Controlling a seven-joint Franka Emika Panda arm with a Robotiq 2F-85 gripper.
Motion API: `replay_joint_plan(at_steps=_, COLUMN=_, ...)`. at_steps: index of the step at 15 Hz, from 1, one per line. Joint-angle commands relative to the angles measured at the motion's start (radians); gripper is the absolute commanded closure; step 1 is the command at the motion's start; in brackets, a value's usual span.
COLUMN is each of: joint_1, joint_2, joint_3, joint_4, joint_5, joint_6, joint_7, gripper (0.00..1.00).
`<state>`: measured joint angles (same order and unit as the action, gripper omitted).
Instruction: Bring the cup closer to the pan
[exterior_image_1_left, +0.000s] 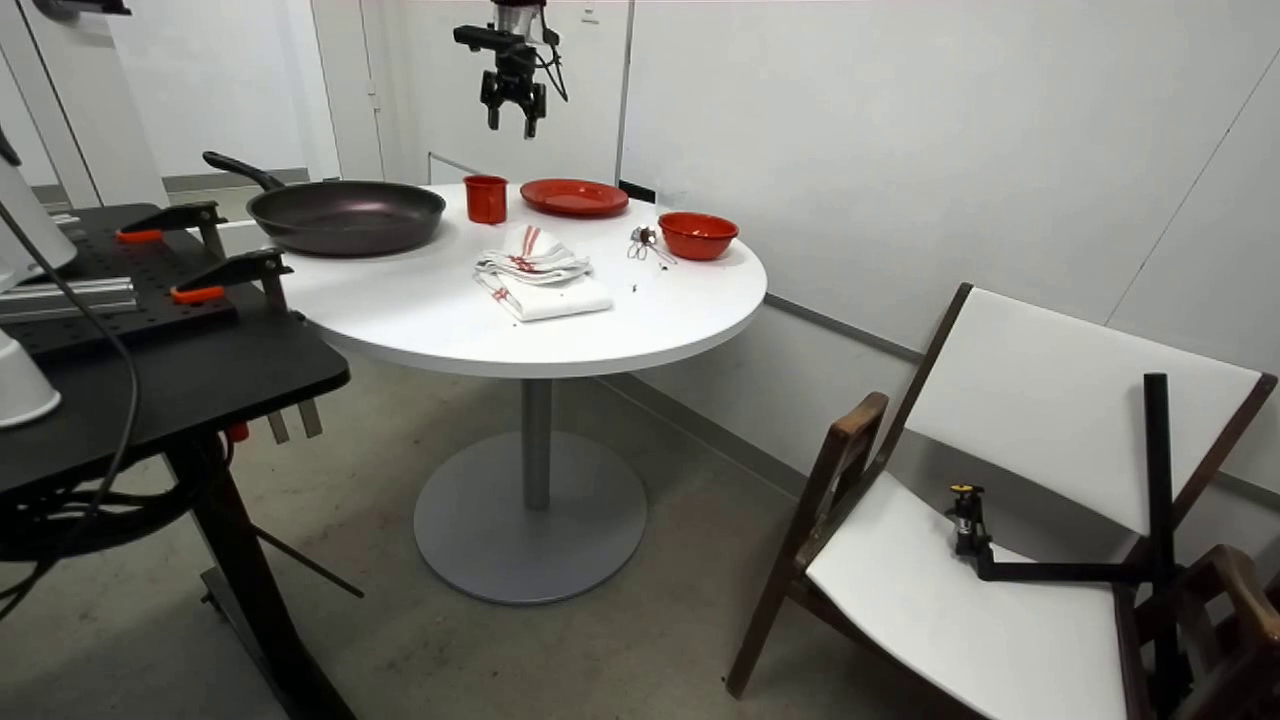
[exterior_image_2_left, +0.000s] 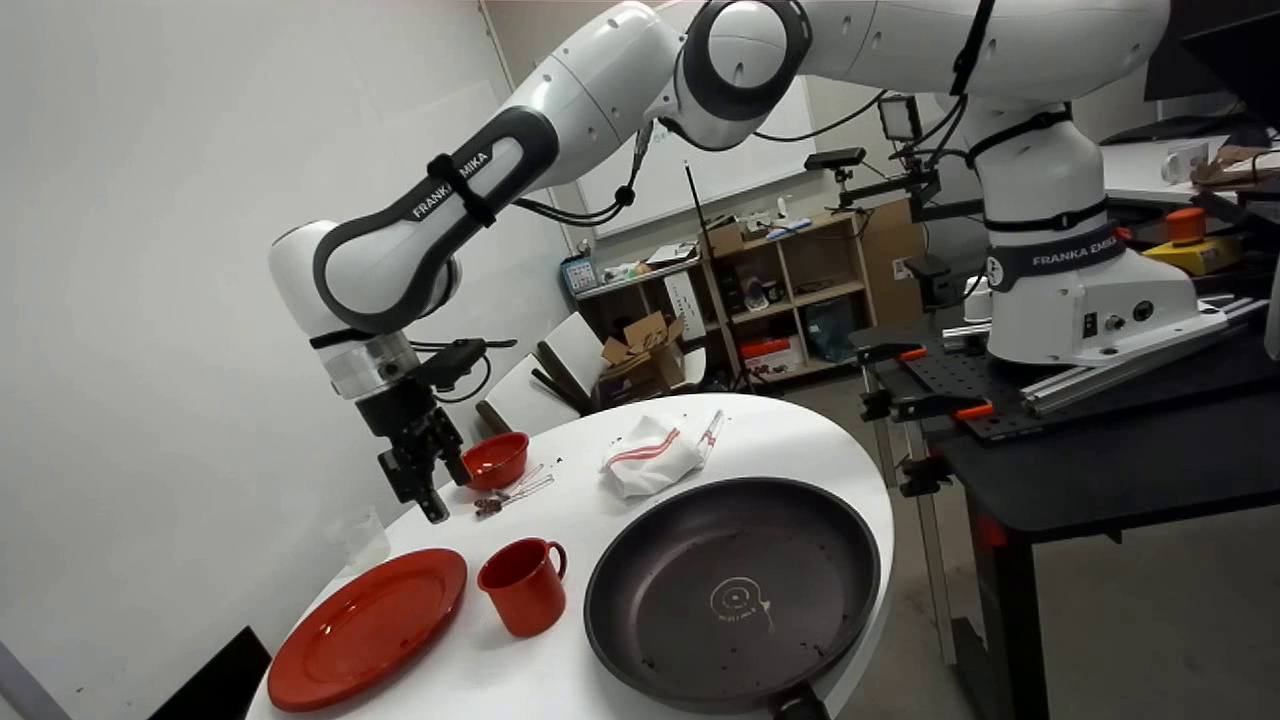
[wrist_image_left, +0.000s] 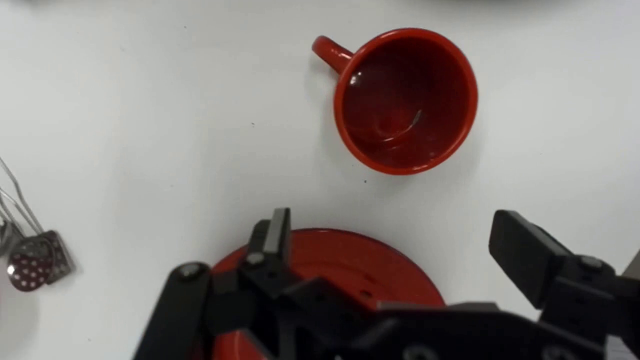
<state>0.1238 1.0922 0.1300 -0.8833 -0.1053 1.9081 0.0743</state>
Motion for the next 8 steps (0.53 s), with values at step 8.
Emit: replay_joint_plan(at_steps=8, joint_1=-0.113, joint_2=-0.272, joint_3=-0.038, joint_4=-0.540, joint_5=0.191, joint_6=0.253, joint_7=0.137, gripper=0.00)
